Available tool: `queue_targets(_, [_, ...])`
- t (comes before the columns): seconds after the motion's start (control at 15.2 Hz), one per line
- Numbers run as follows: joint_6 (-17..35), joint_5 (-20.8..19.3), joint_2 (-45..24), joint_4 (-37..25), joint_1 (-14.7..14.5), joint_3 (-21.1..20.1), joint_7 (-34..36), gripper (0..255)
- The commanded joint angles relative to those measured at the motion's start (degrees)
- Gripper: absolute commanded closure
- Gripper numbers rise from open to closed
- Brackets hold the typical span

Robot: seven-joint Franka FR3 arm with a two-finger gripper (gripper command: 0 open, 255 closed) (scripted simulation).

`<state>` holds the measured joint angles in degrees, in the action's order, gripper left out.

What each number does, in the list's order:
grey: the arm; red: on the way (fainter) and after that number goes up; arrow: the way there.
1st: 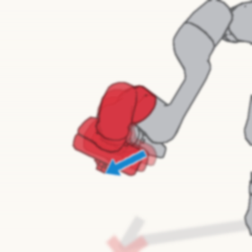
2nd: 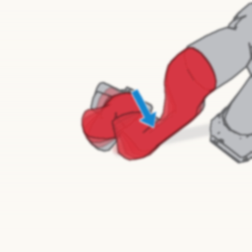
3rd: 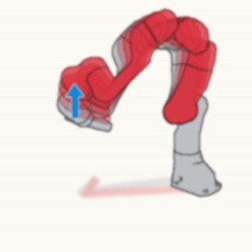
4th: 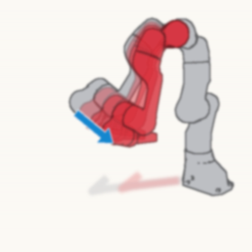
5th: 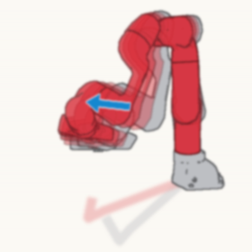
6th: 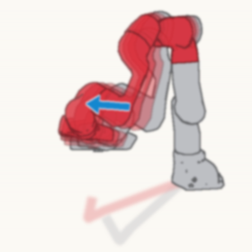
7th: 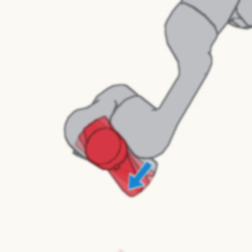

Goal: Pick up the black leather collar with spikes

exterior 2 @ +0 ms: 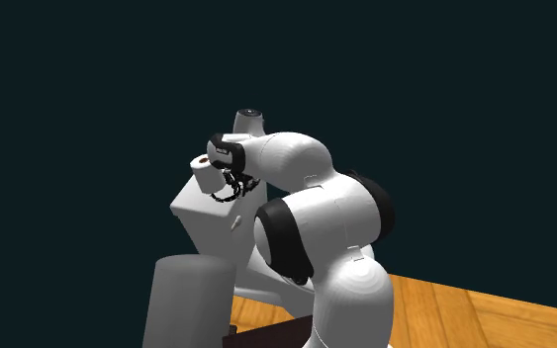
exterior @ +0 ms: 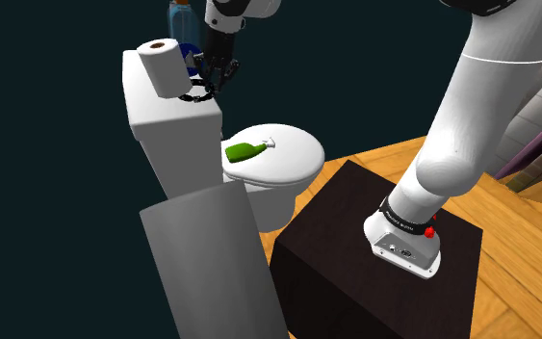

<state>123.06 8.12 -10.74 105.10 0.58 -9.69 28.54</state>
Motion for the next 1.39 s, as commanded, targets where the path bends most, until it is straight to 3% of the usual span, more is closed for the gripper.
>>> queue_targets(0.0, [-0.42, -1.06, -0.64, 0.57, 0.42, 0.55, -0.09, 255])
queue_targets(1.32, [-11.62, -1.26, 2.24, -7.85, 0.55, 0.49, 1.24, 255])
